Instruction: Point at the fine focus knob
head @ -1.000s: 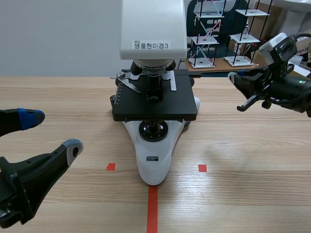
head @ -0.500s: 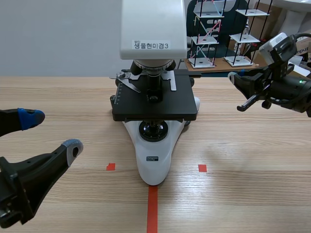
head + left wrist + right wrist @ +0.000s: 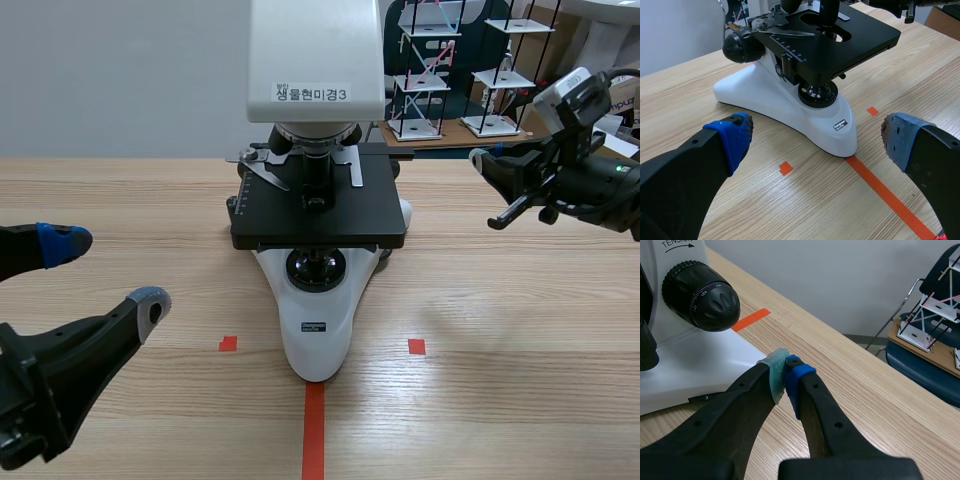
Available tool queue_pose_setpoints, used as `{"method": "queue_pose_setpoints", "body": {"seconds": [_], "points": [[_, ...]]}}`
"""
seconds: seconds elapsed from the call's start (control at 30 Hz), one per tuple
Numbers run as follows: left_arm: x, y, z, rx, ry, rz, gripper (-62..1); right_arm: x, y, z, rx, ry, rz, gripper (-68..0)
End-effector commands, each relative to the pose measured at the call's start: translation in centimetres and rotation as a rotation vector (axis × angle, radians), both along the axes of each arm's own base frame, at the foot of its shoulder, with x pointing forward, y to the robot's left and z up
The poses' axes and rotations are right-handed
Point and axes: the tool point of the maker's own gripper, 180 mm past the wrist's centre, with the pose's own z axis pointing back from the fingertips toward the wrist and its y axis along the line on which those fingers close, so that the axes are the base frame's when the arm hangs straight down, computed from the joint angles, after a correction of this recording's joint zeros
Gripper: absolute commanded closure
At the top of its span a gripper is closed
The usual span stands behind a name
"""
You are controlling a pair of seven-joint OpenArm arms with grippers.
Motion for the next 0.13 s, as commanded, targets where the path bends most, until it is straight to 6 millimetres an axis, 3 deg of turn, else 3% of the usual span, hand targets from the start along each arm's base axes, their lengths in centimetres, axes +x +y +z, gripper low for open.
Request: {"method": "queue_pose_setpoints", "body": {"seconds": [0.0,0.1], "points": [[0.07,-0.03,0.54,-0.018,-0.015,0.003,-54.0,0.73,-0.39,2.02,0.007,-0.053,-0.001,0.1],[0.07,-0.03,0.54,-0.018,-0.015,0.003,-54.0,0.73,-0.39,2.02,0.007,-0.053,-0.001,0.1]]}}
